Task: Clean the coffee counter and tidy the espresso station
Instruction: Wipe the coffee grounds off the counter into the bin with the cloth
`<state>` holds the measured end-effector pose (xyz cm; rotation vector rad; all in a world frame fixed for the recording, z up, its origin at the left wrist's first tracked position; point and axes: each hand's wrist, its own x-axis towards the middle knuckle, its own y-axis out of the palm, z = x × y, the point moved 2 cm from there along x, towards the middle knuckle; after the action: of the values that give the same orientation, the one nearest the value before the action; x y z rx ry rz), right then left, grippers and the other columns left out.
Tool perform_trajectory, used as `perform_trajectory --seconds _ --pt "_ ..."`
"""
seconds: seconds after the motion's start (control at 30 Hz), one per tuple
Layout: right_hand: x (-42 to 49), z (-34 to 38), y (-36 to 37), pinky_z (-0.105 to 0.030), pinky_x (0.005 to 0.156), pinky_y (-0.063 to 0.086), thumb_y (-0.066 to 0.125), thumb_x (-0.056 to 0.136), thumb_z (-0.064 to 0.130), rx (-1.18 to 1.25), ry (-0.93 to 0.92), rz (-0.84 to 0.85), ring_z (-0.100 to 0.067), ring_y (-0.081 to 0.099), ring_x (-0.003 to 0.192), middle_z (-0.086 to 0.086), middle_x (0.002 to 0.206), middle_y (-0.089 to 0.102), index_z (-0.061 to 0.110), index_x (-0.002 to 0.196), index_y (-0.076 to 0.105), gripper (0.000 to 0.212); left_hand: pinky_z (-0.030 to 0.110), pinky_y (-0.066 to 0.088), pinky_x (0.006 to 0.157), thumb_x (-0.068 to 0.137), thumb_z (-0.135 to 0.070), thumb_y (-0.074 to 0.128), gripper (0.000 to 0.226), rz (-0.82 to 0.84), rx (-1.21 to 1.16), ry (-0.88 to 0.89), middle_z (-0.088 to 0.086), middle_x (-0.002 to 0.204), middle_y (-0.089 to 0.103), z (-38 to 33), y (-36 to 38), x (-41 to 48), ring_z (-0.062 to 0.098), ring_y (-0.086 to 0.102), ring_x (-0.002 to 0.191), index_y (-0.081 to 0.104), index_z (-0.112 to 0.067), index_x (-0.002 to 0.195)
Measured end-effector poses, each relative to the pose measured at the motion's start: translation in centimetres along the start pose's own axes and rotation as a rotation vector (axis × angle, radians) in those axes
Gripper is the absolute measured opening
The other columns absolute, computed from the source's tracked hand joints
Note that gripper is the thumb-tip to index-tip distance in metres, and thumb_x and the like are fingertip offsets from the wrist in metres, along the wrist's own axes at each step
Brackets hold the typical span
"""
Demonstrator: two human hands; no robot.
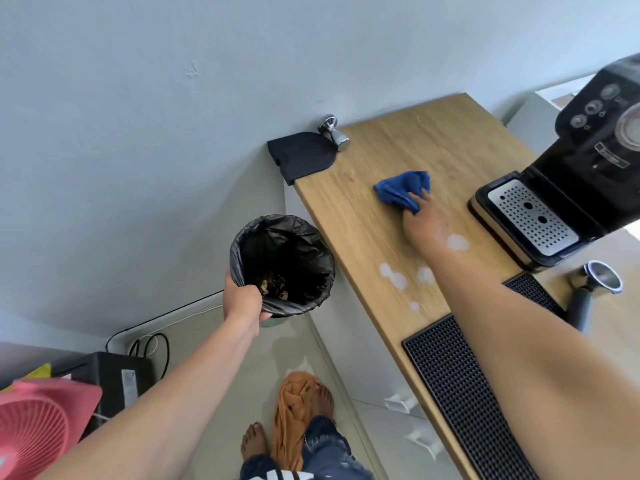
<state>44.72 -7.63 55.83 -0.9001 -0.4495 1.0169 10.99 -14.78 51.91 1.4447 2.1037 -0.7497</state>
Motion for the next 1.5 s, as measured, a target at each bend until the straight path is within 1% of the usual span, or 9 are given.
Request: perform_trajectory --seconds 0.1,0.23,0.43,0.63,0.8,1.1,1.2,1.3,1.5 --pt "-3.0 2.0 2.8 -0.045 0.118 0.021 0.047 0.093 0.019 -0.002 -0.070 0.021 -0.024 0.027 0.145 0.000 0.159 0.027 0.023 0.141 0.048 0.048 0.026 0.051 0.052 0.079 0.002 0.030 0.075 0.001 -0.008 -0.008 -0.005 0.124 0.062 -0.2 0.1 -0.3 0.031 0.063 0.105 0.045 -0.049 0.133" --pt "-8.8 6.6 7.2 -0.045 0.117 0.024 0.055 0.089 0.018 0.009 -0.227 0.076 -0.022 0.024 0.147 -0.001 0.157 0.031 0.022 0.139 0.051 0.050 0.027 0.052 0.052 0.076 0.001 0.031 0.075 -0.011 -0.024 -0.003 -0.005 0.123 0.063 -0.1 0.2 -0.5 0.029 0.064 0.101 0.046 -0.046 0.133" --pt "-14.8 11.6 10.7 -0.034 0.114 0.017 0.056 0.090 0.012 0.163 -0.427 0.251 -0.016 0.021 0.147 -0.001 0.157 0.032 0.019 0.139 0.052 0.050 0.027 0.050 0.051 0.079 -0.001 0.033 0.064 -0.006 -0.078 0.032 -0.003 0.113 0.068 0.1 0.4 -0.9 0.021 0.062 0.077 0.053 -0.042 0.124" --pt "-6.7 8.1 5.0 -0.048 0.114 0.030 0.056 0.087 0.012 0.263 -0.232 -0.049 -0.023 0.039 0.140 -0.001 0.154 0.038 0.021 0.135 0.056 0.049 0.020 0.045 0.037 0.078 0.004 0.029 0.072 -0.010 -0.067 0.020 -0.002 0.121 0.063 -0.2 -0.1 -0.6 0.031 0.063 0.100 0.050 -0.040 0.131" --pt "-2.0 2.9 2.3 -0.046 0.118 0.020 0.049 0.093 0.018 0.094 -0.013 0.014 -0.025 0.026 0.145 -0.001 0.159 0.027 0.022 0.141 0.049 0.048 0.022 0.047 0.040 0.075 0.003 0.027 0.076 -0.040 -0.064 0.039 -0.001 0.125 0.064 -0.5 0.0 0.2 0.034 0.063 0.106 0.049 -0.042 0.132" --pt "-13.5 11.3 10.9 -0.040 0.119 0.021 0.059 0.087 0.010 0.171 -0.447 0.226 -0.021 0.024 0.147 -0.003 0.154 0.036 0.016 0.136 0.055 0.049 0.032 0.051 0.054 0.069 -0.007 0.033 0.073 -0.076 -0.117 0.033 -0.002 0.118 0.068 -0.9 0.5 0.4 0.028 0.064 0.084 0.051 -0.043 0.130" --pt "-11.2 11.2 9.3 -0.037 0.119 0.022 0.059 0.087 0.010 0.279 -0.422 0.163 -0.018 0.026 0.146 0.000 0.154 0.037 0.018 0.136 0.056 0.049 0.030 0.050 0.054 0.076 -0.001 0.032 0.068 -0.076 -0.123 0.047 0.000 0.116 0.066 -1.3 0.6 0.8 0.030 0.063 0.088 0.052 -0.039 0.128" --pt "-4.9 8.6 5.1 -0.048 0.117 0.027 0.055 0.087 0.012 0.303 -0.282 -0.004 -0.021 0.033 0.143 0.000 0.154 0.037 0.020 0.136 0.055 0.050 0.027 0.048 0.052 0.077 0.002 0.030 0.068 -0.090 -0.121 0.066 -0.001 0.118 0.064 -2.1 0.8 1.5 0.030 0.061 0.094 0.051 -0.040 0.126" --pt "4.9 0.0 -1.1 -0.046 0.116 0.028 0.043 0.090 0.021 0.071 0.058 -0.110 -0.025 0.029 0.144 -0.004 0.156 0.033 0.020 0.139 0.050 0.049 0.026 0.048 0.052 0.079 0.003 0.028 0.069 -0.145 -0.123 0.074 -0.001 0.119 0.062 -2.8 1.6 2.6 0.030 0.060 0.099 0.049 -0.036 0.133"
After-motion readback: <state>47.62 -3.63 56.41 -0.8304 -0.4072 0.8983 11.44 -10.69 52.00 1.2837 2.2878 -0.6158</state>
